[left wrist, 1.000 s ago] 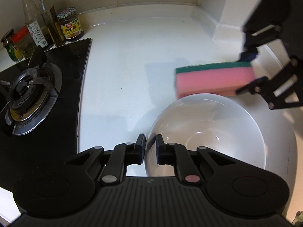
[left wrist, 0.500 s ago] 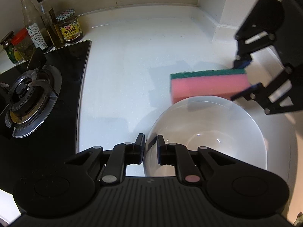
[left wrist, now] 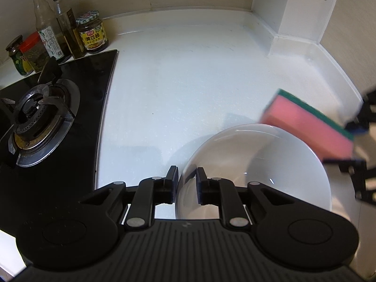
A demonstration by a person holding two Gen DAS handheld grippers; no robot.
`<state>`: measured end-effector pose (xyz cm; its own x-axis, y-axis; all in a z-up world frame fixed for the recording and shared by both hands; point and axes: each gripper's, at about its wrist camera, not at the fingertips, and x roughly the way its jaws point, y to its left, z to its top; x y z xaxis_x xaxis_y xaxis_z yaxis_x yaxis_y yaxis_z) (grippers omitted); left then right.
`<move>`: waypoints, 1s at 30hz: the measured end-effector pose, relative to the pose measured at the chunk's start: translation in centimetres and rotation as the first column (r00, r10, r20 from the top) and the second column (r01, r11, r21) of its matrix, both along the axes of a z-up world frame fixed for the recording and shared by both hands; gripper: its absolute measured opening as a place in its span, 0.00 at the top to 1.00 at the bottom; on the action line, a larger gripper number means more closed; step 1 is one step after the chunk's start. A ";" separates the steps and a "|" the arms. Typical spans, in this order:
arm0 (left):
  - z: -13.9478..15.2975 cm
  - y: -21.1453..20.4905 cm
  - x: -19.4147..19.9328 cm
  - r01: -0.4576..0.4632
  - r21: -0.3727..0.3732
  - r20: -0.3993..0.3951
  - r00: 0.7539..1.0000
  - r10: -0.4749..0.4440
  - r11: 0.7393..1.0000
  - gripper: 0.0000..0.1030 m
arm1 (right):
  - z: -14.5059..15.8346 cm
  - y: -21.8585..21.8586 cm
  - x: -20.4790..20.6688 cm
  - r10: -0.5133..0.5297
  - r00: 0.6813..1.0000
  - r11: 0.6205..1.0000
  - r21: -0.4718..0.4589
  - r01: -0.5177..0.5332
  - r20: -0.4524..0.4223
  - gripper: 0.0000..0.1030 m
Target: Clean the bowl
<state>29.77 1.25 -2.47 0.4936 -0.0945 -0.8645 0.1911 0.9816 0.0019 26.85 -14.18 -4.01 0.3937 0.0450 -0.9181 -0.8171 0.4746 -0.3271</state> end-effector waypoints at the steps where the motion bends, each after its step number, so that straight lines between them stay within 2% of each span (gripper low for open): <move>1: 0.0 0.0 0.0 -0.004 0.001 0.001 1.000 0.004 1.000 0.81 | 0.0 -0.4 -0.3 -0.041 0.999 0.999 0.029 0.041 -0.003 0.76; 5: 0.0 -0.2 -0.1 -0.011 0.015 0.008 1.000 0.011 1.000 0.80 | -0.1 -1.6 -1.8 -0.180 0.983 0.975 0.128 0.182 -0.029 0.76; 9: -0.1 -0.5 -0.2 -0.021 0.028 0.014 1.000 0.020 0.999 0.79 | -0.2 -2.6 -3.6 -0.341 0.937 0.909 0.227 0.349 -0.076 0.76; 13: -0.1 -0.8 -0.4 -0.033 0.044 0.022 0.999 0.032 0.999 0.79 | -0.3 -3.6 -5.4 -0.485 0.863 0.805 0.314 0.503 -0.140 0.76; 17: -0.2 -1.1 -0.9 -0.049 0.064 0.032 0.998 0.047 0.997 0.78 | -0.2 -4.0 -7.6 -0.610 0.765 0.667 0.388 0.637 -0.208 0.76; 20: -0.1 -1.2 -1.2 -0.055 0.070 0.019 0.998 0.054 0.996 0.82 | -0.5 -3.7 -8.8 -0.662 0.719 0.601 0.422 0.679 -0.213 0.76; 22: -0.1 -0.9 -1.1 -0.045 0.059 0.001 0.999 0.045 0.997 0.84 | -0.5 -3.8 -8.6 -0.676 0.707 0.585 0.431 0.687 -0.210 0.76; 23: -0.1 -0.7 -0.9 -0.041 0.044 -0.011 0.999 0.041 0.998 0.84 | -0.5 -3.8 -8.3 -0.679 0.708 0.590 0.429 0.684 -0.195 0.76; 24: -0.1 -0.2 -0.5 -0.036 0.023 -0.025 0.999 0.036 0.999 0.83 | -0.4 -3.8 -8.1 -0.677 0.714 0.603 0.424 0.676 -0.175 0.76; 25: -0.1 0.1 0.0 -0.032 0.010 -0.034 0.999 0.033 0.999 0.82 | -0.3 -3.6 -7.5 -0.665 0.735 0.638 0.407 0.653 -0.135 0.76; 27: -0.1 0.5 1.6 -0.012 0.000 -0.048 0.999 0.012 1.000 0.76 | -0.1 -3.5 -6.8 -0.653 0.750 0.662 0.402 0.633 -0.106 0.76; 30: -0.3 -0.1 3.2 0.027 0.051 -0.037 0.999 -0.025 0.998 0.73 | 0.3 -3.1 -5.5 -0.625 0.778 0.701 0.390 0.597 -0.067 0.76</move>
